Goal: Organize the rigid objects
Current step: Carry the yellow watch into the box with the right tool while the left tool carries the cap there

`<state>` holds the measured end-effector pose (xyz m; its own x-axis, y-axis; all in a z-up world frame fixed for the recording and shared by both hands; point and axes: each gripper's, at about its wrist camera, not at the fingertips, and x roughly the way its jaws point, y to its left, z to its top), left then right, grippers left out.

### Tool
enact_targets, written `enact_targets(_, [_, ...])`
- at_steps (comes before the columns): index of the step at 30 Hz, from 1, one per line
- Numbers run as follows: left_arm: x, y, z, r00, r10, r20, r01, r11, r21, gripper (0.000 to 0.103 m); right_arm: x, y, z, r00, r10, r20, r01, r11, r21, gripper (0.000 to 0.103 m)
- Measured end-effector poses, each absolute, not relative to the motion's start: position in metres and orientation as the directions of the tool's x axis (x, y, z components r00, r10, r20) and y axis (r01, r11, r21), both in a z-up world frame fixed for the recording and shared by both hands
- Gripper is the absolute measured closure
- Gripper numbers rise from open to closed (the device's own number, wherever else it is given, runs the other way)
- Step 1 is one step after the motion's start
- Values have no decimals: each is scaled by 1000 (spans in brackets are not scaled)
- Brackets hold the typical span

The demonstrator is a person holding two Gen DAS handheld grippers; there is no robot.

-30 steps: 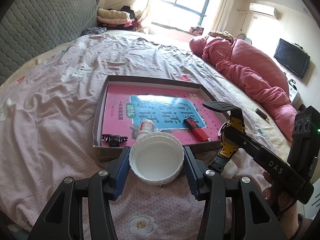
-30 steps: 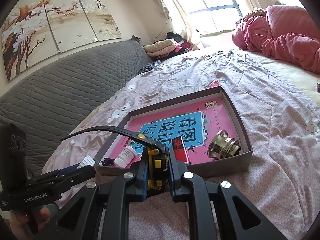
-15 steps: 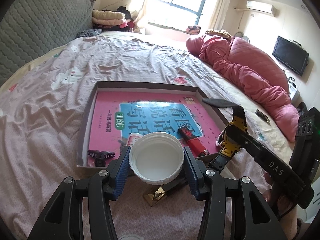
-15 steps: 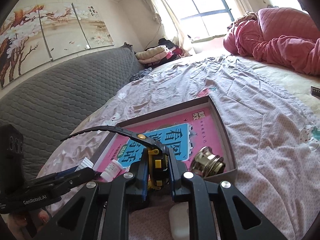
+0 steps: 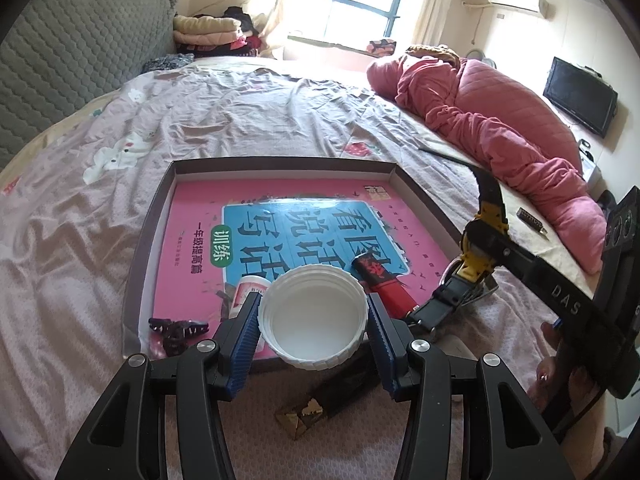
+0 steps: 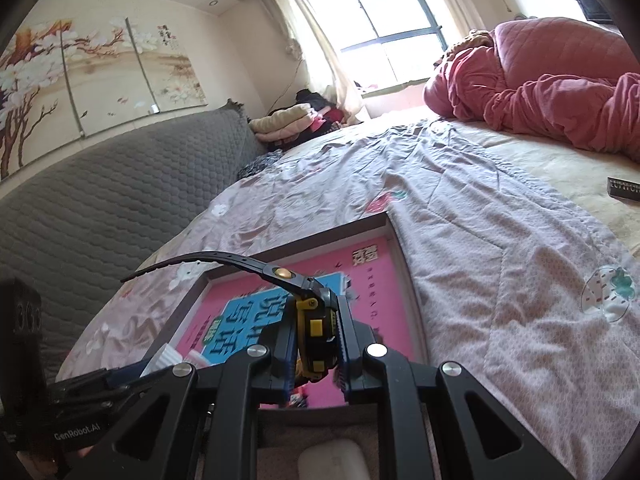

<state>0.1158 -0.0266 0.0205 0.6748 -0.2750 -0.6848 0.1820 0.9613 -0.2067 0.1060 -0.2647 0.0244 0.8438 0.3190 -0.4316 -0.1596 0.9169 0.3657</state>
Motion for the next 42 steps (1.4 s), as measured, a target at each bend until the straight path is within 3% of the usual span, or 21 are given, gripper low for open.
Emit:
enact_targets(34, [139, -47, 6, 646, -258, -718, 206, 965, -161, 51, 129, -238, 16, 815, 315, -487, -215, 944, 251, 86])
enact_targets(42, [142, -43, 4, 639, -255, -725, 201, 966, -162, 51, 127, -213, 13, 792, 308, -527, -273, 951, 145, 86])
